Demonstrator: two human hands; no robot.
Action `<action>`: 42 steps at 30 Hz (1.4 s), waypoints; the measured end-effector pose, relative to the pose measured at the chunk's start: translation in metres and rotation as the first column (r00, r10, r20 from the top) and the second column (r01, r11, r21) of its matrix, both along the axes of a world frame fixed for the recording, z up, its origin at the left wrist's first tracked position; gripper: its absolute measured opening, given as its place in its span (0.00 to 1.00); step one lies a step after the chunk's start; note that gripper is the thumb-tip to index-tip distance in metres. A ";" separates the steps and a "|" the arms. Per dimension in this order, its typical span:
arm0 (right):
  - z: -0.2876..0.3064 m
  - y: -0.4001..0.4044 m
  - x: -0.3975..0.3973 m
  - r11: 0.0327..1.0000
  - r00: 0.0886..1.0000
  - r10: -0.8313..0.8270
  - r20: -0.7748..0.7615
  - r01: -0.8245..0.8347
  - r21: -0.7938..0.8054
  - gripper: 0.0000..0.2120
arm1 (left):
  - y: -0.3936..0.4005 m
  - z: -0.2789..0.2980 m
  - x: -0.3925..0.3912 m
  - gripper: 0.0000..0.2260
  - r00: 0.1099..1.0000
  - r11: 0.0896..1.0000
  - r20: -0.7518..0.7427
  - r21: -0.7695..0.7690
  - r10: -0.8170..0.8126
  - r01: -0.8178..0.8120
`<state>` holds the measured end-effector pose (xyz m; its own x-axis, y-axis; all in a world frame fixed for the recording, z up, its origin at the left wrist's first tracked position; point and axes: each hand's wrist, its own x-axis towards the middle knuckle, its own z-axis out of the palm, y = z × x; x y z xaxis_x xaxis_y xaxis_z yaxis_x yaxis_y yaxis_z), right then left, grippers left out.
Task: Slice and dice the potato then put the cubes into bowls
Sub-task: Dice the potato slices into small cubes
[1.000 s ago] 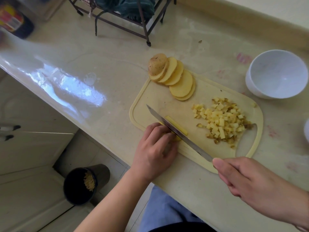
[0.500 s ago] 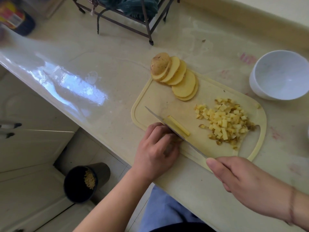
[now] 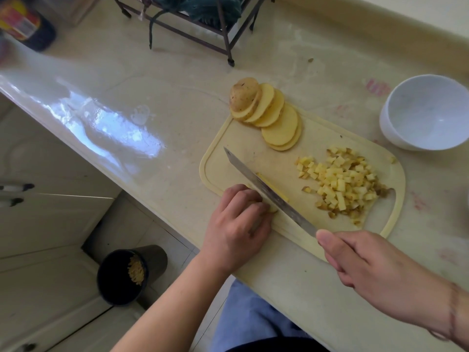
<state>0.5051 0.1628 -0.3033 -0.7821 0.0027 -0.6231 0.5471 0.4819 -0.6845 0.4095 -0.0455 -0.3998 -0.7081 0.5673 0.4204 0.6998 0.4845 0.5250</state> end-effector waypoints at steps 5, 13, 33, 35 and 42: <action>0.014 0.000 0.002 0.997 0.998 -0.024 0.058 0.029 -0.078 0.31 | -0.003 0.000 0.002 0.03 1.000 1.000 -0.005 0.017 -0.011 0.011; 0.012 0.003 0.013 0.999 0.997 0.030 0.074 -0.028 -0.034 0.34 | -0.004 -0.003 0.002 0.03 1.000 1.000 0.029 0.030 -0.011 0.010; 0.003 0.000 -0.001 0.997 1.000 0.030 -0.007 -0.029 0.066 0.34 | -0.004 -0.006 0.001 0.03 1.000 0.998 0.005 0.058 0.003 -0.003; 0.005 0.001 -0.002 0.999 1.000 0.021 0.016 -0.022 0.050 0.35 | -0.004 -0.006 0.001 0.03 1.000 0.998 0.009 0.058 0.005 -0.005; 0.021 -0.002 -0.007 0.995 0.989 -0.012 0.150 0.026 -0.092 0.27 | -0.006 -0.003 0.003 0.02 0.999 0.999 -0.032 0.051 -0.007 0.009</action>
<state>0.4982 0.1607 -0.2821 -0.6811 -0.0473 -0.7307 0.6543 0.4085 -0.6364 0.4120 -0.0517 -0.4032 -0.6895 0.5500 0.4713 0.7203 0.4520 0.5262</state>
